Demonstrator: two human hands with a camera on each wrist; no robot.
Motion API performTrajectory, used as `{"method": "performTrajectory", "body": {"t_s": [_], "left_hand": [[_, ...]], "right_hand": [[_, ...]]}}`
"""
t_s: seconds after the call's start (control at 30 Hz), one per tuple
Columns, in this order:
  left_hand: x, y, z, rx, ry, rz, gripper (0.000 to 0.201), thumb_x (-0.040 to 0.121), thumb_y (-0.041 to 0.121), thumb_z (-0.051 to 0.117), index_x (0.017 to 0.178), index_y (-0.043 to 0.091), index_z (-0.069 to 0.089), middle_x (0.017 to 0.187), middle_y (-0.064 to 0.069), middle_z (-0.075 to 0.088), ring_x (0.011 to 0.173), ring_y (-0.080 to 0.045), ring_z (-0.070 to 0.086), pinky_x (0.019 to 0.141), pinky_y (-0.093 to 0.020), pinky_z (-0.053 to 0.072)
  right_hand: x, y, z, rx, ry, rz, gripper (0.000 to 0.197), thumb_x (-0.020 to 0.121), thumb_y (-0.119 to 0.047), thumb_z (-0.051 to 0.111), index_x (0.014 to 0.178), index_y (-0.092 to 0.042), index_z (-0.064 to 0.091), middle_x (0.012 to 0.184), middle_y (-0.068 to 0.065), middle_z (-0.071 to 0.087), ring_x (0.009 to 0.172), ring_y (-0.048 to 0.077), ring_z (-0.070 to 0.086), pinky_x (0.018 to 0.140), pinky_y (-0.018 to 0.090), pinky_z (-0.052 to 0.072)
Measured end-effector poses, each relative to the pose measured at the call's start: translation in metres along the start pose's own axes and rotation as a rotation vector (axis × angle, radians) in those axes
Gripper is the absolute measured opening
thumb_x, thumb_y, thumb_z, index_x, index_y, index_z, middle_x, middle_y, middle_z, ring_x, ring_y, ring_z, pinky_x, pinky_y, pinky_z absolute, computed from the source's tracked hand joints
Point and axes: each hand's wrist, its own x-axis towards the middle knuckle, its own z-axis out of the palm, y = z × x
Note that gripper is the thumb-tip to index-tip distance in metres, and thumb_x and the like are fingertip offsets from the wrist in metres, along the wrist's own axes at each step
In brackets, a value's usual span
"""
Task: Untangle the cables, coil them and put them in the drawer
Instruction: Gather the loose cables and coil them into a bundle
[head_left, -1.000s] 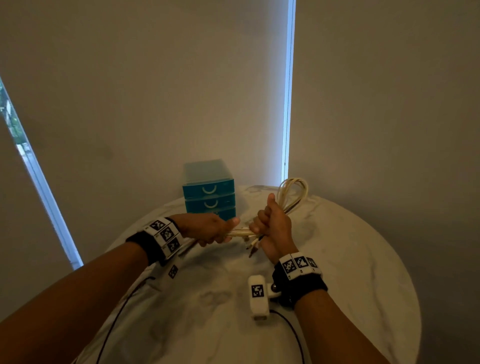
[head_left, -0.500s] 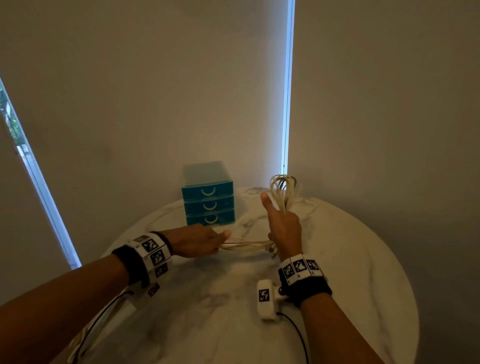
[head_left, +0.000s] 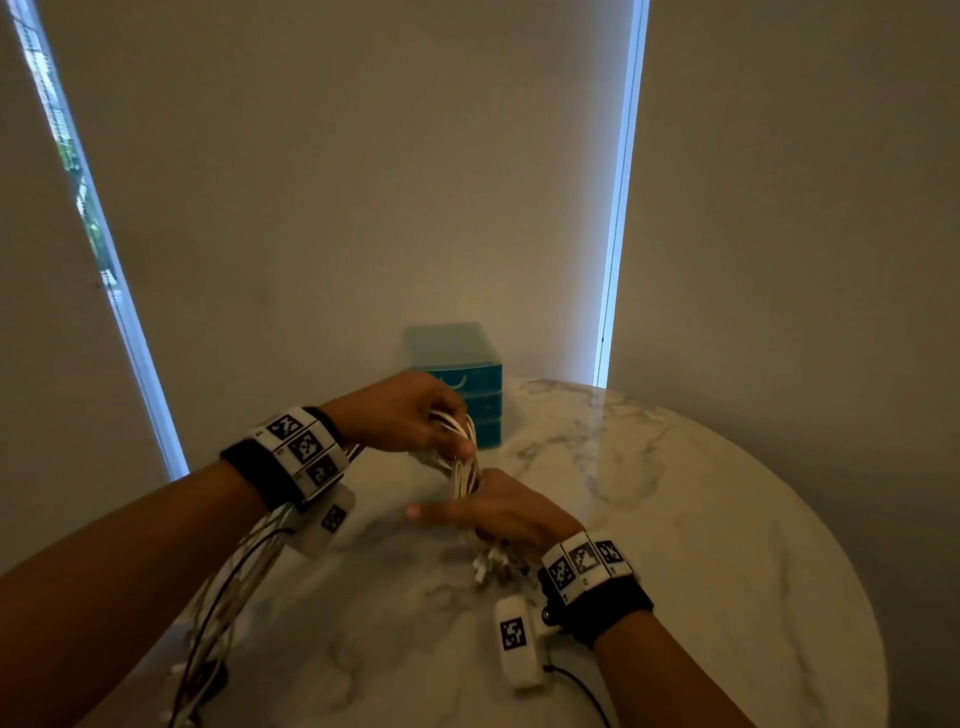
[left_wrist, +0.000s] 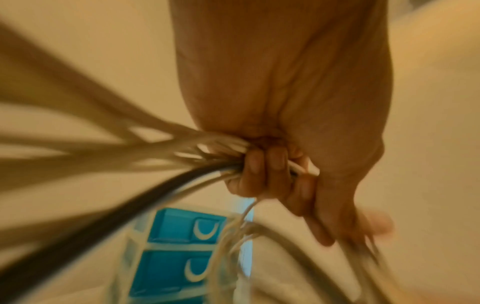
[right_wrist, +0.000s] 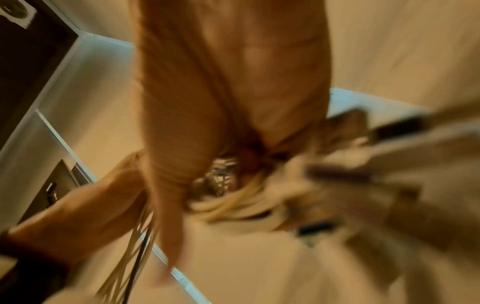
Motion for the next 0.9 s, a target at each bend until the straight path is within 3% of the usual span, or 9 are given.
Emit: {"method": "performTrajectory", "body": {"t_s": [0.03,0.1,0.2,0.3,0.43,0.53,0.67,0.8,0.9], "left_hand": [[0.003,0.002,-0.001,-0.003,-0.014,-0.001,0.017,0.085,0.044,0.087,0.095,0.033,0.078,0.088,0.016,0.077,0.084,-0.003,0.072,0.08,-0.035,0.06],[0.01,0.007,-0.005,-0.035,-0.022,-0.007,0.037,0.082,0.046,0.089,0.113,0.037,0.071,0.095,0.008,0.077,0.09,-0.01,0.073,0.083,-0.038,0.06],[0.015,0.008,-0.012,0.008,-0.054,-0.032,0.059,0.085,0.038,0.089,0.134,0.04,0.056,0.103,0.004,0.073,0.093,-0.015,0.07,0.082,-0.035,0.057],[0.022,0.003,-0.008,0.103,-0.013,-0.023,0.061,0.089,0.02,0.084,0.14,0.033,0.053,0.099,0.005,0.07,0.088,-0.015,0.066,0.081,-0.038,0.055],[0.036,0.005,0.013,0.212,0.137,0.011,0.058,0.089,0.024,0.082,0.138,0.031,0.052,0.093,0.018,0.058,0.083,-0.006,0.055,0.073,-0.033,0.046],[0.047,0.013,0.015,0.231,0.176,-0.038,0.053,0.087,0.024,0.08,0.134,0.031,0.057,0.095,0.01,0.062,0.086,-0.015,0.059,0.072,-0.037,0.051],[0.055,0.019,0.009,0.209,0.182,-0.048,0.049,0.08,0.011,0.072,0.124,0.031,0.066,0.086,0.004,0.065,0.076,-0.018,0.063,0.068,-0.044,0.057],[0.059,0.023,-0.007,0.211,-0.009,-0.078,0.04,0.083,0.009,0.073,0.116,0.031,0.075,0.078,0.008,0.06,0.068,-0.011,0.055,0.062,-0.028,0.044],[0.056,0.034,-0.022,0.226,-0.155,-0.126,0.04,0.082,0.018,0.074,0.119,0.033,0.08,0.091,0.011,0.076,0.081,-0.012,0.07,0.075,-0.034,0.06]], "right_hand": [[0.002,0.0,0.004,-0.025,0.038,0.019,0.05,0.074,-0.067,0.084,0.098,-0.025,0.074,0.094,-0.002,0.078,0.088,0.017,0.072,0.083,0.03,0.058],[0.004,-0.005,0.009,0.072,0.083,0.043,0.009,0.089,-0.033,0.077,0.094,-0.028,0.071,0.091,-0.003,0.074,0.086,0.016,0.068,0.079,0.029,0.054],[0.005,-0.008,0.004,0.316,0.164,0.151,0.019,0.087,-0.007,0.063,0.07,-0.015,0.06,0.058,0.001,0.057,0.056,0.016,0.052,0.059,0.03,0.043],[0.003,-0.005,-0.007,0.475,0.246,0.22,0.011,0.082,-0.003,0.06,0.071,-0.005,0.057,0.046,0.003,0.045,0.038,0.017,0.041,0.048,0.031,0.036],[0.0,-0.008,-0.008,0.591,0.335,0.252,0.014,0.079,-0.002,0.059,0.069,-0.008,0.053,0.047,0.004,0.041,0.037,0.017,0.037,0.044,0.03,0.033],[0.0,-0.011,-0.005,0.591,0.34,0.244,0.027,0.082,-0.001,0.059,0.059,-0.012,0.048,0.047,0.005,0.04,0.035,0.017,0.037,0.042,0.028,0.034],[0.001,-0.013,-0.004,0.503,0.337,0.219,0.02,0.082,-0.003,0.062,0.065,-0.01,0.052,0.045,0.005,0.045,0.04,0.019,0.041,0.05,0.032,0.036],[-0.005,-0.011,-0.008,0.462,0.283,0.221,0.016,0.077,-0.007,0.065,0.067,-0.01,0.052,0.049,0.006,0.046,0.045,0.02,0.041,0.052,0.033,0.036],[-0.009,-0.012,-0.008,0.5,0.24,0.223,0.015,0.074,-0.007,0.066,0.068,-0.01,0.052,0.052,0.006,0.045,0.045,0.019,0.04,0.051,0.033,0.037]]}}
